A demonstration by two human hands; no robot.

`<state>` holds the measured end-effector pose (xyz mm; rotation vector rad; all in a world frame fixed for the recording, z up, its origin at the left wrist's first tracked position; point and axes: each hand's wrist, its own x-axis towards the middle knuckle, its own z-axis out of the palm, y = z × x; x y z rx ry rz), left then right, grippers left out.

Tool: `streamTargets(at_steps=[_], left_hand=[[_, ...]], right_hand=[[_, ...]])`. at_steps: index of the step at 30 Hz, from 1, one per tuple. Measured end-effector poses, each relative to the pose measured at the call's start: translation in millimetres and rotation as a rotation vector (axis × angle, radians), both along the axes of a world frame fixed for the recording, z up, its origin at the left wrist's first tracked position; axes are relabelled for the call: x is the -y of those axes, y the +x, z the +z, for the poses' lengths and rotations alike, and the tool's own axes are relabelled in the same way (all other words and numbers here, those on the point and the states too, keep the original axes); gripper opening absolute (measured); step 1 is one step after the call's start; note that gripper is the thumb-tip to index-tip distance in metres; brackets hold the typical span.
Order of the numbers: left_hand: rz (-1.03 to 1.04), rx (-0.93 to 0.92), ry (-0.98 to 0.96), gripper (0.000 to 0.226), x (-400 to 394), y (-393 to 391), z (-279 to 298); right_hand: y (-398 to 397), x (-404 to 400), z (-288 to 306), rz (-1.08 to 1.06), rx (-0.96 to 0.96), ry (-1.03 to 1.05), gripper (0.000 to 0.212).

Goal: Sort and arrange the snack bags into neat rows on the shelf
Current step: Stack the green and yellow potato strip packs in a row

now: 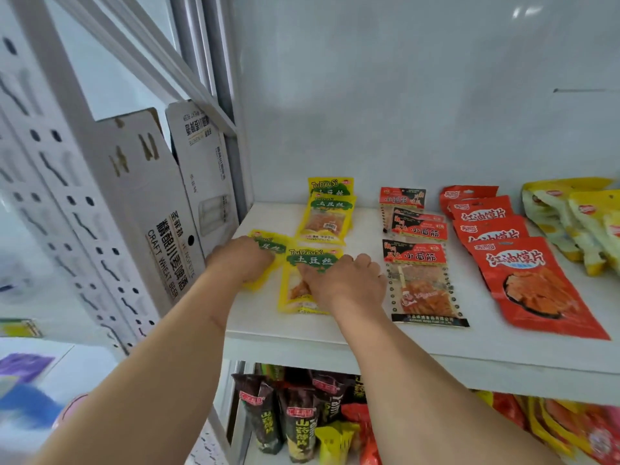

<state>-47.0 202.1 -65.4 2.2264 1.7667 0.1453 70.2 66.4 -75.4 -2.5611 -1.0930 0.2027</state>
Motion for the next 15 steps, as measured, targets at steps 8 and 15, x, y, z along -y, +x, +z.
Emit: streamTargets(at_steps=[8,15], left_hand=[[0.065,-0.002,-0.06,0.053,-9.6,-15.8,-25.6],[0.09,0.061,-0.078,0.088,19.3,-35.4,-6.3]], right_hand=[[-13.8,23.8,16.2,0.029,-0.062,-0.116,0.093],[-14.2,31.5,15.0,-0.063,-0.162,-0.022,0.081]])
